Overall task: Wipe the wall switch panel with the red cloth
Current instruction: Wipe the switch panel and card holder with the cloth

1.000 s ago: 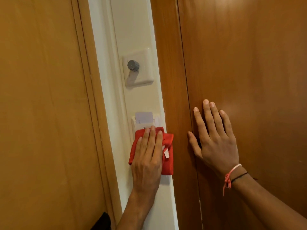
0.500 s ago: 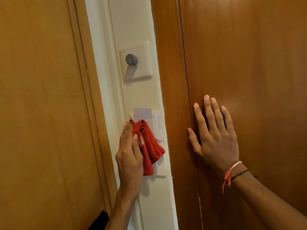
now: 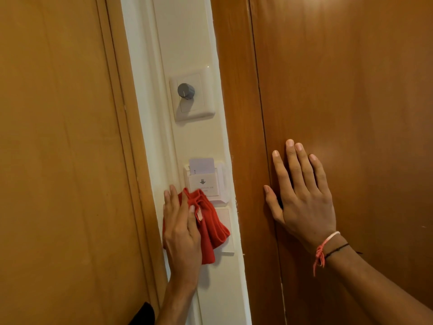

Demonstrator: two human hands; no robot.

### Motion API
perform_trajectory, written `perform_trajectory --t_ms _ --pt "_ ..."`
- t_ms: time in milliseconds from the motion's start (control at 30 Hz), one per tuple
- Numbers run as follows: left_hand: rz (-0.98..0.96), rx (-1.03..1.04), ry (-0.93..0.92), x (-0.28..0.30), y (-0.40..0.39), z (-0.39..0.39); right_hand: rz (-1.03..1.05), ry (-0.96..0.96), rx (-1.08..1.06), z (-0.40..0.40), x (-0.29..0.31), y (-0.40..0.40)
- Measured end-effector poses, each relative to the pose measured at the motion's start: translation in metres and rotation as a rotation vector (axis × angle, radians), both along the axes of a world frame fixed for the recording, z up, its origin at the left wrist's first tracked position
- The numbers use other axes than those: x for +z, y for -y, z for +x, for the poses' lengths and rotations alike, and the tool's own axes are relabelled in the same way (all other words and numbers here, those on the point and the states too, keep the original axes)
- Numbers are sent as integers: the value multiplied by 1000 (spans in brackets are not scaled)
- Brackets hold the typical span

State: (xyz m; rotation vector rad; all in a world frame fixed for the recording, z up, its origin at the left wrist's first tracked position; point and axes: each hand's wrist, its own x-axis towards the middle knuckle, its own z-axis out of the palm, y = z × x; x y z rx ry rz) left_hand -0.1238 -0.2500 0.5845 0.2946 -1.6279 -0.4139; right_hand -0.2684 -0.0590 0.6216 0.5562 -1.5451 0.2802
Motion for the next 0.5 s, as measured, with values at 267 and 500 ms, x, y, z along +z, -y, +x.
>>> perform_trajectory --t_ms 267,500 --pt "74 204 -98 -6 -10 -4 -7 -9 3 -3 -1 1" --pt "97 23 -88 -16 -23 14 -13 -5 4 -5 -3 2"
